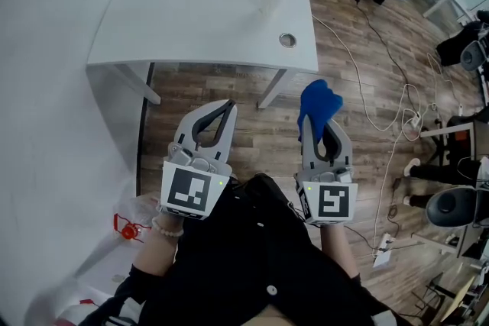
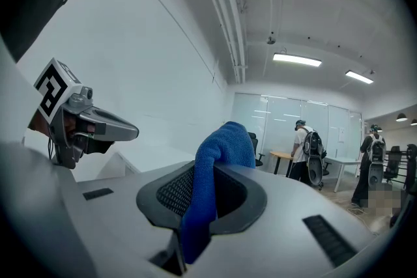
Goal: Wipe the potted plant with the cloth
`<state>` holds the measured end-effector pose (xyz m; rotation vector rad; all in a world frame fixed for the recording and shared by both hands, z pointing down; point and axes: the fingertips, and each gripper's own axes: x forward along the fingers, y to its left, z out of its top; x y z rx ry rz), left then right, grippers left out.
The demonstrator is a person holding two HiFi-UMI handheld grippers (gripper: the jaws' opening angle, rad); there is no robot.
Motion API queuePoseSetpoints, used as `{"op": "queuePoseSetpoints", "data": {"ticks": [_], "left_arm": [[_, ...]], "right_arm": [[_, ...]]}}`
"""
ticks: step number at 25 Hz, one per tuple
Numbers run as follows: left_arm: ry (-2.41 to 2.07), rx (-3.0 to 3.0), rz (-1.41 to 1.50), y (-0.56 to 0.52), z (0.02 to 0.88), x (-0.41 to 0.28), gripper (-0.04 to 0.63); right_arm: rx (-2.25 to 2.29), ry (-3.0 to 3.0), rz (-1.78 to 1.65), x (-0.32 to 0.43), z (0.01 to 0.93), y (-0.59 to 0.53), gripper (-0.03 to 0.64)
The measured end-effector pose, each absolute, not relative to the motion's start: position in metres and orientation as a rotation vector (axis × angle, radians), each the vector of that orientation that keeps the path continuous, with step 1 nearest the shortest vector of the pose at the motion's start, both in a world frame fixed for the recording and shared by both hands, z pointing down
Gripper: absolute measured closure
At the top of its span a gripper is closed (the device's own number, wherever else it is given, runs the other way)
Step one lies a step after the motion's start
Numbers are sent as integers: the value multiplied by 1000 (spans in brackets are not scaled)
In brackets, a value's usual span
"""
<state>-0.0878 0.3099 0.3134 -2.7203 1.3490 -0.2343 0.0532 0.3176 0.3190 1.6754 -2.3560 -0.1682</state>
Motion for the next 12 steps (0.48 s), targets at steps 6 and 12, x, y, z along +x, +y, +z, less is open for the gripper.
{"op": "queuePoseSetpoints", "data": {"ticks": [6,12], "left_arm": [[1375,-2735,-224,318,314,-99,591],[1353,-2746,-220,318,319,-105,591]], "right_arm": [[1702,-2347,-181,44,317,325,540],[1711,-2329,-183,40,318,330,540]]}}
